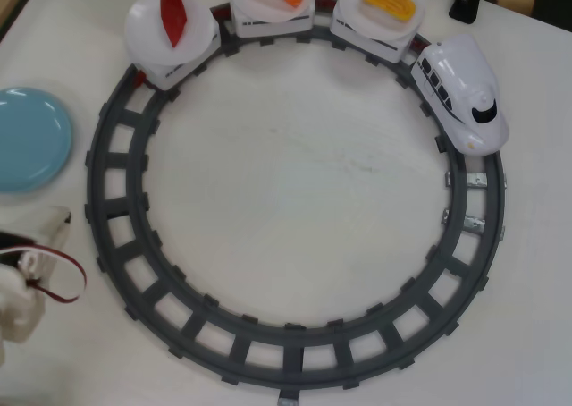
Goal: Pick up the sushi from the Shinkansen and put it on the blue dish
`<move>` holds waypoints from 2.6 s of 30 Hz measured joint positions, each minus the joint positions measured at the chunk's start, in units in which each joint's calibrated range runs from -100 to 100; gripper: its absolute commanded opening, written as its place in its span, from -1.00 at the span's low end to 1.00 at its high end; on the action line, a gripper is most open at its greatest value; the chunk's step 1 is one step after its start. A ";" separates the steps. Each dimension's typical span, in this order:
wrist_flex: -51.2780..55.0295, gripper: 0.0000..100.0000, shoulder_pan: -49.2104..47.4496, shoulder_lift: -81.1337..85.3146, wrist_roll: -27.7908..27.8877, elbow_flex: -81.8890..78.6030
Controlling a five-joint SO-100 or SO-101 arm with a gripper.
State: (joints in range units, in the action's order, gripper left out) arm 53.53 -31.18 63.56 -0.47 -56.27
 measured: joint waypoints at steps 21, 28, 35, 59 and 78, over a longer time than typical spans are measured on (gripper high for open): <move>14.45 -0.95 18.55 -11.56 0.00 14.00; 18.91 -0.95 22.97 -15.69 0.72 19.76; 21.51 -0.95 25.01 -15.69 0.93 23.60; 18.32 -0.95 25.01 -15.69 0.93 23.88; 17.82 -0.95 25.01 -15.69 0.93 23.88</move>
State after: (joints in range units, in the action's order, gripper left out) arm 71.34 -6.17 47.87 0.47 -32.39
